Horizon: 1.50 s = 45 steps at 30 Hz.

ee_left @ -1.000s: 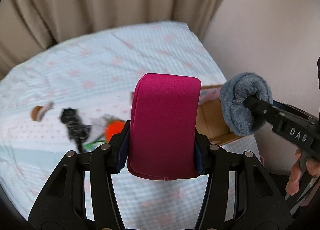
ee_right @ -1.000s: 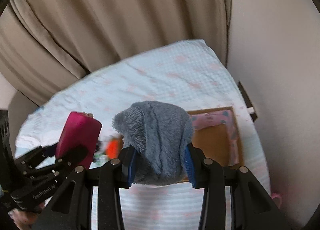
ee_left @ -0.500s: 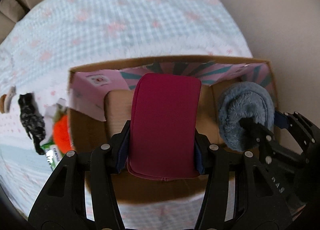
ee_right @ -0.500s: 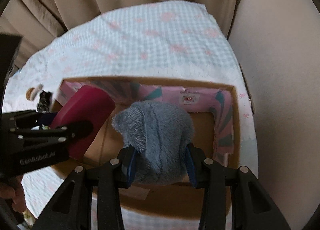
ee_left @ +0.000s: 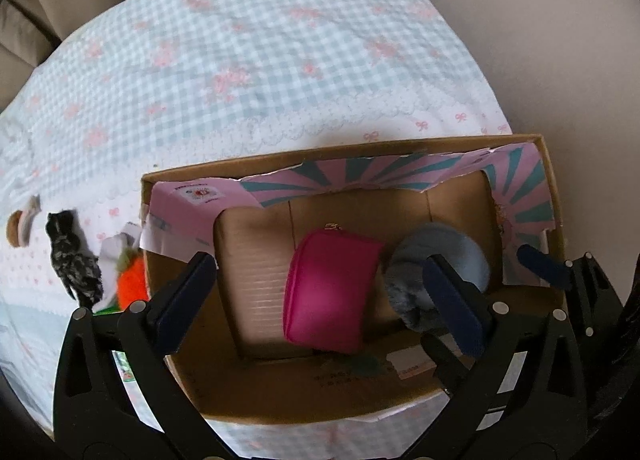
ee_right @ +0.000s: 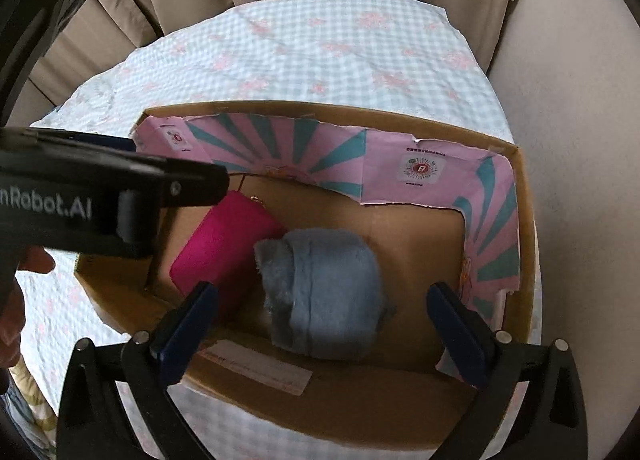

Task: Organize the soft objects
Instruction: 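Lower both items into the box and open both tools, then move both tools back toward the black cloth and green wipes pack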

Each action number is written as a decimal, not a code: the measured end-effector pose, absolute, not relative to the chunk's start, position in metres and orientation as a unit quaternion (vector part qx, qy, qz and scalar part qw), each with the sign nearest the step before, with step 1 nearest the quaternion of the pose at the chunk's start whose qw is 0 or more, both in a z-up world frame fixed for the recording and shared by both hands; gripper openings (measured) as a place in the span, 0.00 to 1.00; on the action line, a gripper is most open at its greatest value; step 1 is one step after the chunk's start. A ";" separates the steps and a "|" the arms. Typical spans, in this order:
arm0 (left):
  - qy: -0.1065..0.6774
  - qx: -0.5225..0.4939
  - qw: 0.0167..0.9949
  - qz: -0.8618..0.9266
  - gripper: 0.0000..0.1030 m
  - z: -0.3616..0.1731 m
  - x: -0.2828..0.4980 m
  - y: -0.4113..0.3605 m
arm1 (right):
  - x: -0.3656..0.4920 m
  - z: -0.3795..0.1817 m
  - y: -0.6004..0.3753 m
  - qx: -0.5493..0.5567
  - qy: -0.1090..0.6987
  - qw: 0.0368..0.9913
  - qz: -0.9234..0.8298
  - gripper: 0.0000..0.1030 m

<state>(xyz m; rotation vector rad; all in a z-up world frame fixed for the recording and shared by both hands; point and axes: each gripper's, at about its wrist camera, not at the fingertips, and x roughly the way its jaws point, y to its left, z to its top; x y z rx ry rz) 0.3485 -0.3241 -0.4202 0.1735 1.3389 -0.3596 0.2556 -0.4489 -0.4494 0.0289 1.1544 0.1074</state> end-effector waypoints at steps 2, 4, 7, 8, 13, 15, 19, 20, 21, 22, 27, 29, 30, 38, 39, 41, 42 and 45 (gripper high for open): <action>0.614 0.077 0.767 -0.168 1.00 -0.415 0.348 -0.324 | 0.254 -0.445 -0.448 0.011 0.543 0.838 0.047 1.00; 0.610 0.076 0.770 -0.170 1.00 -0.407 0.345 -0.322 | 0.253 -0.439 -0.447 0.007 0.542 0.839 0.043 1.00; 0.602 0.072 0.776 -0.173 1.00 -0.392 0.341 -0.320 | 0.251 -0.424 -0.448 0.010 0.535 0.844 0.039 1.00; 0.599 0.072 0.778 -0.174 1.00 -0.389 0.340 -0.320 | 0.251 -0.419 -0.449 0.011 0.533 0.845 0.038 1.00; 0.572 0.067 0.798 -0.179 1.00 -0.345 0.324 -0.309 | 0.242 -0.381 -0.445 0.011 0.513 0.858 0.028 1.00; 0.559 0.064 0.806 -0.181 1.00 -0.327 0.317 -0.304 | 0.235 -0.362 -0.442 0.012 0.503 0.864 0.023 1.00; 0.522 0.062 0.831 -0.181 1.00 -0.278 0.295 -0.286 | 0.219 -0.318 -0.435 0.015 0.476 0.879 0.009 1.00; 0.509 0.063 0.839 -0.179 1.00 -0.264 0.288 -0.280 | 0.215 -0.308 -0.433 0.018 0.470 0.883 0.006 1.00; 0.501 0.062 0.845 -0.177 1.00 -0.255 0.283 -0.274 | 0.210 -0.294 -0.430 0.020 0.459 0.888 0.000 1.00; 0.491 0.060 0.851 -0.176 1.00 -0.243 0.276 -0.267 | 0.207 -0.285 -0.429 0.022 0.453 0.891 -0.004 1.00; 0.444 0.048 0.880 -0.164 1.00 -0.186 0.235 -0.225 | 0.182 -0.232 -0.408 0.015 0.422 0.906 -0.027 1.00; 0.424 0.043 0.891 -0.158 1.00 -0.165 0.215 -0.206 | 0.169 -0.212 -0.396 0.011 0.408 0.913 -0.028 1.00; 0.414 0.042 0.896 -0.156 1.00 -0.156 0.206 -0.196 | 0.162 -0.203 -0.390 0.012 0.399 0.916 -0.025 1.00; 0.354 0.035 0.926 -0.125 1.00 -0.109 0.130 -0.116 | 0.107 -0.147 -0.344 0.027 0.343 0.939 -0.017 1.00; 0.351 0.034 0.928 -0.122 1.00 -0.106 0.124 -0.107 | 0.098 -0.142 -0.337 0.032 0.335 0.942 -0.010 1.00; 0.344 0.032 0.931 -0.116 1.00 -0.101 0.108 -0.087 | 0.087 -0.136 -0.327 0.035 0.329 0.943 -0.010 1.00; 0.340 0.031 0.933 -0.113 1.00 -0.099 0.099 -0.076 | 0.079 -0.132 -0.320 0.037 0.324 0.945 -0.012 1.00; 0.330 0.031 0.937 -0.109 1.00 -0.095 0.077 -0.043 | 0.061 -0.127 -0.303 0.044 0.306 0.951 -0.015 1.00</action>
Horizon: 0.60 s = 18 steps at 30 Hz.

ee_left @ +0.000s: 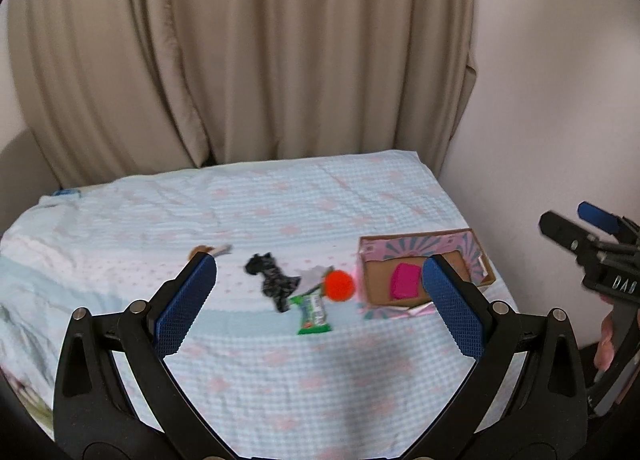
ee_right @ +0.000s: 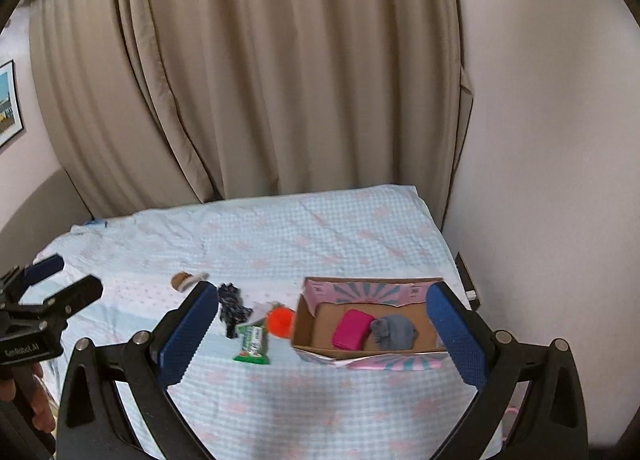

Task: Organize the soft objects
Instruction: 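Move both tools back toward the black cloth and green wipes pack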

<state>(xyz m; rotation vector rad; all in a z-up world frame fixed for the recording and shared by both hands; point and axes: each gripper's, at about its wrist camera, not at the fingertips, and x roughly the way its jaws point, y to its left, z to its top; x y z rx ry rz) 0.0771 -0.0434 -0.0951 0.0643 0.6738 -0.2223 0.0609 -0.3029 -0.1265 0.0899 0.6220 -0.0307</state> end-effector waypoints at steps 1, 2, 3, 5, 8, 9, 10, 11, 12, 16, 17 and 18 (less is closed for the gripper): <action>0.328 0.031 0.938 -0.107 1.00 -0.094 0.071 -0.030 | 0.055 -0.125 -0.296 0.046 0.300 0.953 -0.018 1.00; 0.328 0.029 0.938 -0.108 1.00 -0.095 0.068 -0.022 | 0.050 -0.124 -0.289 0.048 0.294 0.954 -0.021 1.00; 0.328 0.026 0.938 -0.110 1.00 -0.094 0.064 -0.012 | 0.046 -0.122 -0.282 0.050 0.290 0.955 -0.022 1.00; 0.329 0.020 0.937 -0.111 1.00 -0.094 0.059 0.011 | 0.042 -0.122 -0.267 0.053 0.283 0.958 -0.021 1.00; 0.334 0.009 0.935 -0.115 1.00 -0.098 0.060 0.045 | 0.041 -0.123 -0.242 0.053 0.279 0.959 -0.021 1.00; 0.336 0.008 0.935 -0.116 1.00 -0.098 0.061 0.053 | 0.042 -0.124 -0.235 0.053 0.278 0.959 -0.022 1.00; 0.338 0.007 0.934 -0.117 1.00 -0.099 0.064 0.063 | 0.043 -0.126 -0.226 0.054 0.277 0.959 -0.022 1.00; 0.339 0.006 0.933 -0.119 1.00 -0.100 0.066 0.072 | 0.045 -0.127 -0.218 0.057 0.276 0.959 -0.021 1.00; 0.341 0.006 0.933 -0.119 1.00 -0.101 0.070 0.080 | 0.046 -0.130 -0.212 0.058 0.277 0.959 -0.020 1.00; 0.349 0.001 0.929 -0.126 1.00 -0.107 0.088 0.115 | 0.055 -0.139 -0.179 0.065 0.288 0.955 -0.020 1.00; 0.351 0.001 0.928 -0.127 1.00 -0.108 0.092 0.122 | 0.058 -0.141 -0.172 0.068 0.291 0.954 -0.021 1.00; 0.353 0.001 0.927 -0.128 1.00 -0.110 0.098 0.130 | 0.063 -0.145 -0.164 0.071 0.295 0.953 -0.021 1.00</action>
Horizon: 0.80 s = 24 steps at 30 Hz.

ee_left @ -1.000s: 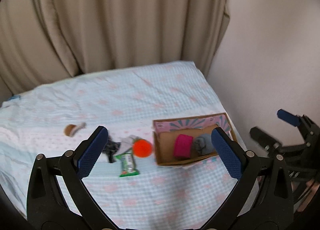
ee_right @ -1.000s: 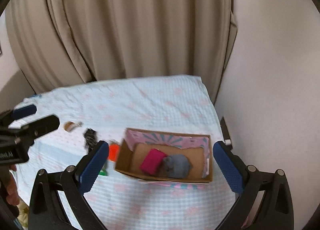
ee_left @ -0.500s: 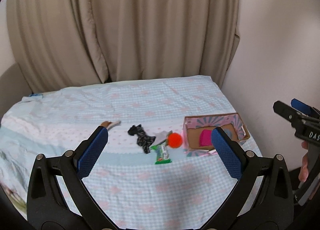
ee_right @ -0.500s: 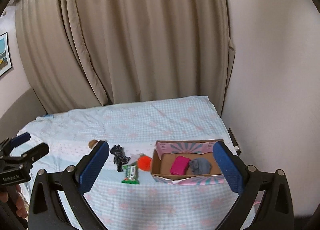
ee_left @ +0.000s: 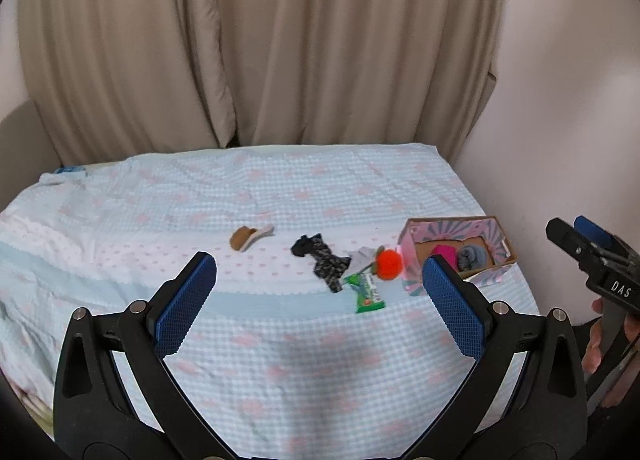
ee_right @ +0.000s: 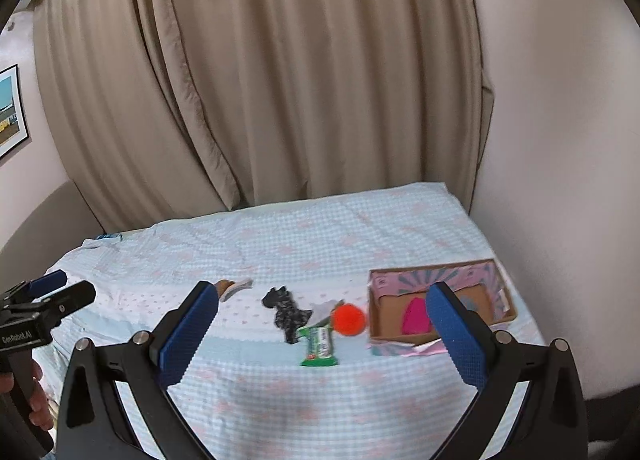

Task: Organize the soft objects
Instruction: 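Move both tools back toward the black cloth and green wipes pack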

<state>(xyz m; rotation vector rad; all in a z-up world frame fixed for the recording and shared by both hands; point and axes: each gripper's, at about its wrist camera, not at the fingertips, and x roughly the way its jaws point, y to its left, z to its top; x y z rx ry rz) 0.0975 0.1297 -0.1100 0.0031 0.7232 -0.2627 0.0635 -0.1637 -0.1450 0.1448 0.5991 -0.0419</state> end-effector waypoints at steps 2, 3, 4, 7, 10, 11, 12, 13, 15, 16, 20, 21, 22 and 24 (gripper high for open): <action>0.358 0.002 0.924 -0.132 1.00 -0.115 0.110 0.146 | 0.071 -0.153 -0.153 0.077 0.300 0.950 -0.023 1.00; 0.361 0.002 0.923 -0.135 1.00 -0.119 0.117 0.151 | 0.077 -0.158 -0.148 0.080 0.304 0.949 -0.025 1.00; 0.366 0.004 0.920 -0.139 1.00 -0.123 0.126 0.160 | 0.082 -0.163 -0.141 0.084 0.307 0.948 -0.028 1.00; 0.378 0.009 0.914 -0.149 1.00 -0.138 0.151 0.175 | 0.097 -0.181 -0.124 0.089 0.315 0.944 -0.035 1.00; 0.395 0.015 0.904 -0.161 1.00 -0.158 0.179 0.182 | 0.115 -0.202 -0.112 0.087 0.325 0.941 -0.041 1.00; 0.400 0.016 0.902 -0.165 1.00 -0.164 0.185 0.181 | 0.119 -0.210 -0.109 0.086 0.328 0.940 -0.043 1.00; 0.406 0.018 0.898 -0.169 1.00 -0.173 0.195 0.181 | 0.127 -0.222 -0.106 0.087 0.333 0.938 -0.042 1.00; 0.414 0.021 0.893 -0.174 1.00 -0.183 0.206 0.180 | 0.132 -0.229 -0.105 0.088 0.336 0.937 -0.042 1.00; 0.426 0.020 0.886 -0.184 1.00 -0.201 0.224 0.175 | 0.145 -0.252 -0.102 0.087 0.346 0.933 -0.042 1.00; 0.434 0.017 0.881 -0.190 1.00 -0.212 0.234 0.171 | 0.150 -0.261 -0.101 0.086 0.350 0.932 -0.042 1.00; 0.459 0.010 0.863 -0.209 1.00 -0.254 0.270 0.146 | 0.174 -0.306 -0.101 0.079 0.371 0.924 -0.041 1.00; 0.463 0.008 0.860 -0.213 1.00 -0.265 0.278 0.139 | 0.179 -0.316 -0.102 0.077 0.377 0.922 -0.042 1.00; 0.466 0.007 0.858 -0.217 1.00 -0.277 0.288 0.131 | 0.187 -0.330 -0.104 0.076 0.385 0.919 -0.044 1.00; 0.473 0.005 0.852 -0.224 1.00 -0.300 0.304 0.117 | 0.198 -0.355 -0.109 0.077 0.395 0.914 -0.046 1.00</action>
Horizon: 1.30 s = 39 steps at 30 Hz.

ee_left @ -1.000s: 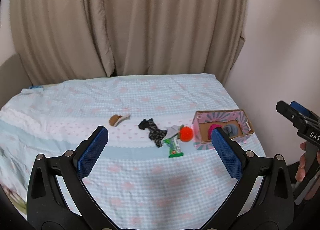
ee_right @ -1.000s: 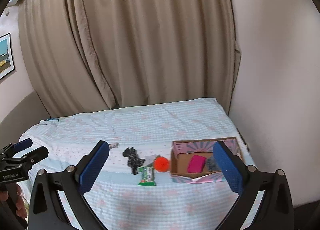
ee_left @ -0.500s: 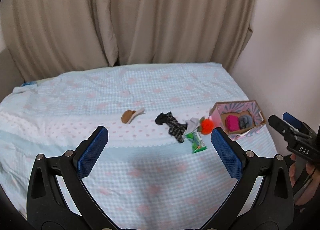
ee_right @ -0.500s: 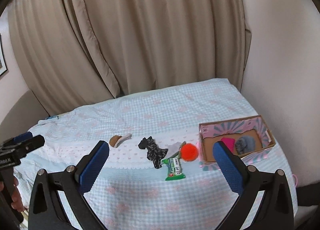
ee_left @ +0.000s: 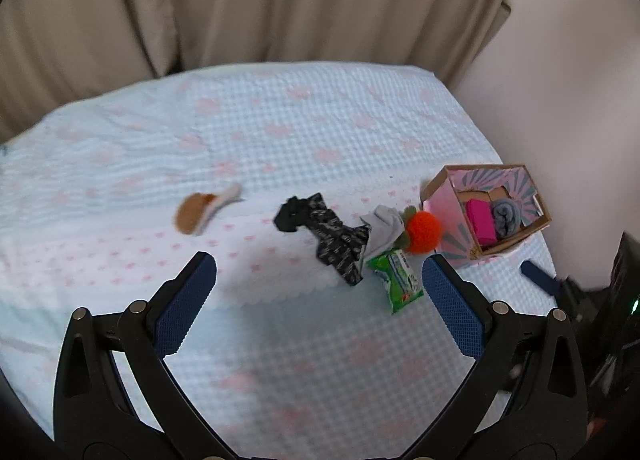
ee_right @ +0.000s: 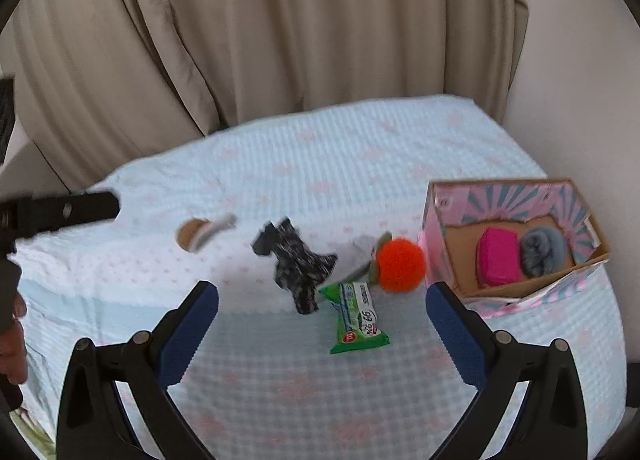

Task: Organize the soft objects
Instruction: 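Move both tools back toward the black cloth and green wipes pack, then grasp the black patterned cloth with the left tool while the right tool grasps the green wipes pack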

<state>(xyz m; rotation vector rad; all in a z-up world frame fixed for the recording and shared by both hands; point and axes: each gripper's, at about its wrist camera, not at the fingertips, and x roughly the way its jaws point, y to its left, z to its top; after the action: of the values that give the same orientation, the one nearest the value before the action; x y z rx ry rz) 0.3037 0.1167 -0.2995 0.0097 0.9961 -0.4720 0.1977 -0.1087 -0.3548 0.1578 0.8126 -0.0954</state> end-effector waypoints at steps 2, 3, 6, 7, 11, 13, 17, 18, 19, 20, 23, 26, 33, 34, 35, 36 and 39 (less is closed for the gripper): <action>0.484 0.000 0.844 -0.231 0.99 -0.325 0.321 0.101 | 0.208 -0.379 -0.115 0.077 0.405 0.909 -0.050 1.00; 0.490 -0.003 0.839 -0.236 0.99 -0.338 0.330 0.093 | 0.215 -0.395 -0.120 0.079 0.413 0.906 -0.052 1.00; 0.511 -0.001 0.824 -0.246 0.97 -0.382 0.355 0.067 | 0.230 -0.427 -0.129 0.083 0.426 0.899 -0.057 1.00; 0.515 0.001 0.821 -0.246 0.96 -0.392 0.361 0.061 | 0.235 -0.439 -0.132 0.084 0.430 0.897 -0.059 1.00; 0.541 0.008 0.806 -0.242 0.90 -0.440 0.382 0.038 | 0.257 -0.479 -0.137 0.083 0.453 0.886 -0.056 0.92; 0.553 0.007 0.798 -0.239 0.85 -0.462 0.389 0.029 | 0.265 -0.495 -0.137 0.079 0.461 0.883 -0.052 0.87; 0.576 0.002 0.784 -0.233 0.77 -0.496 0.399 0.018 | 0.276 -0.522 -0.136 0.061 0.477 0.876 -0.046 0.84; 0.580 0.000 0.781 -0.232 0.77 -0.502 0.400 0.017 | 0.277 -0.527 -0.136 0.059 0.478 0.875 -0.046 0.84; 0.582 -0.001 0.780 -0.230 0.76 -0.508 0.401 0.015 | 0.278 -0.533 -0.136 0.056 0.480 0.874 -0.046 0.83; 0.584 0.000 0.779 -0.228 0.75 -0.512 0.401 0.015 | 0.279 -0.537 -0.137 0.054 0.483 0.873 -0.046 0.81; 0.590 -0.001 0.775 -0.227 0.63 -0.522 0.404 0.012 | 0.281 -0.548 -0.136 0.053 0.494 0.867 -0.042 0.64; 0.599 -0.008 0.764 -0.241 0.41 -0.529 0.405 0.008 | 0.280 -0.548 -0.133 0.037 0.492 0.869 -0.046 0.59; 0.592 0.015 0.768 -0.244 0.27 -0.527 0.404 -0.004 | 0.280 -0.546 -0.127 0.028 0.494 0.868 -0.048 0.44; 0.590 0.016 0.769 -0.245 0.26 -0.525 0.403 -0.004 | 0.279 -0.545 -0.128 0.030 0.494 0.868 -0.048 0.44; 0.589 0.016 0.770 -0.246 0.25 -0.523 0.403 -0.003 | 0.278 -0.543 -0.128 0.032 0.493 0.868 -0.049 0.43; 0.587 0.017 0.771 -0.246 0.24 -0.520 0.403 -0.002 | 0.276 -0.541 -0.127 0.032 0.490 0.870 -0.050 0.43; 0.581 0.017 0.775 -0.247 0.24 -0.508 0.398 0.004 | 0.270 -0.532 -0.125 0.032 0.483 0.873 -0.050 0.43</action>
<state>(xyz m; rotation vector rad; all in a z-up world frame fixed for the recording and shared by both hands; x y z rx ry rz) 0.3984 0.0044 -0.5080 0.0363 1.2570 -0.5357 0.2699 -0.1253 -0.5318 0.0671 1.0094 -0.1043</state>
